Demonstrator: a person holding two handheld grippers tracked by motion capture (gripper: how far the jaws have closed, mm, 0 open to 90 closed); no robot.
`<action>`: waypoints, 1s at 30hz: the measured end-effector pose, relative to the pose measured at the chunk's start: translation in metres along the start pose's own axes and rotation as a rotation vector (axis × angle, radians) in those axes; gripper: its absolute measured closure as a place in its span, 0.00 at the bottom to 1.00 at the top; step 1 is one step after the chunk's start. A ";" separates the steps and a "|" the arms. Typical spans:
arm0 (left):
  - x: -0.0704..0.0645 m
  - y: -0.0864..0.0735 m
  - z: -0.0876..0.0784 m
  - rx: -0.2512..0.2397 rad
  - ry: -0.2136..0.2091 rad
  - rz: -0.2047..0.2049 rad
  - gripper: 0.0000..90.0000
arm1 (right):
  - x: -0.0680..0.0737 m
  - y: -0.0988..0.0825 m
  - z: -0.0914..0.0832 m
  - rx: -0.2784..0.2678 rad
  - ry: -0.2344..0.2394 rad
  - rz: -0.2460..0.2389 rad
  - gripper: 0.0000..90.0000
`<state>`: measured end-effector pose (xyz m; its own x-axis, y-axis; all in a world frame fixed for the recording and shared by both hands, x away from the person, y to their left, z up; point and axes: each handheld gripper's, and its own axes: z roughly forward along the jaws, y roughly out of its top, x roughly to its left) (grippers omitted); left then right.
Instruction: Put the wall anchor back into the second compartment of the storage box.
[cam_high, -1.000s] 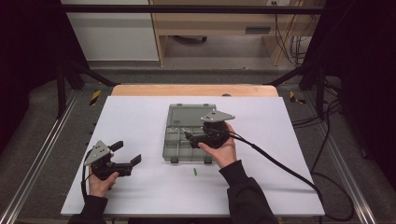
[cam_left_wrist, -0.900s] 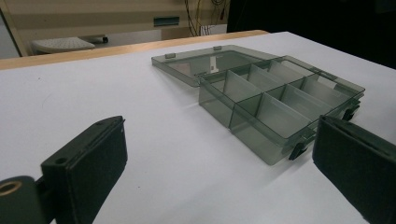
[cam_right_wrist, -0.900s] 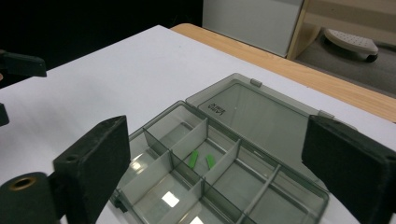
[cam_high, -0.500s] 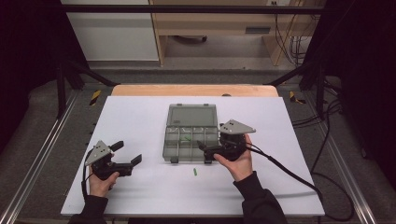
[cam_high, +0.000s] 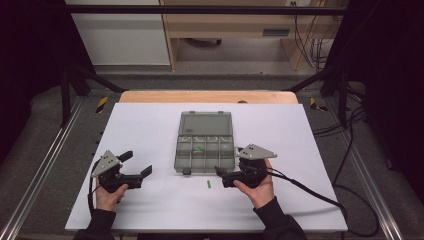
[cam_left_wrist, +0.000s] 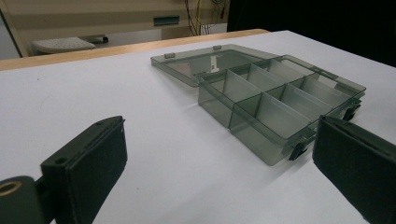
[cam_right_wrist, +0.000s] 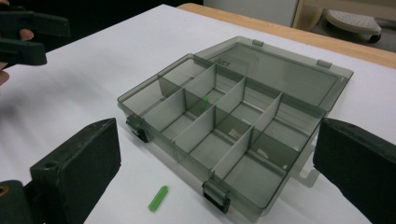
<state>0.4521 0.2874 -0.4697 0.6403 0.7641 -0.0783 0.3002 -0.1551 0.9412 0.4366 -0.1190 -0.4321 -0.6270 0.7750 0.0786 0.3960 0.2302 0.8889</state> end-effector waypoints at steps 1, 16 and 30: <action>0.000 0.000 0.000 0.000 0.000 -0.001 0.03 | 0.002 -0.002 0.000 0.005 0.002 0.002 0.02; 0.001 -0.001 -0.001 0.004 -0.002 0.002 0.03 | 0.019 -0.022 0.015 0.093 0.050 -0.008 0.04; 0.000 -0.001 -0.001 0.003 0.000 0.002 0.03 | 0.036 -0.038 0.034 0.183 0.093 -0.057 0.11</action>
<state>0.4512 0.2886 -0.4702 0.6408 0.7639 -0.0763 0.3013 -0.1588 0.9402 0.4220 -0.0796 -0.4782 -0.7076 0.7021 0.0798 0.4684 0.3816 0.7968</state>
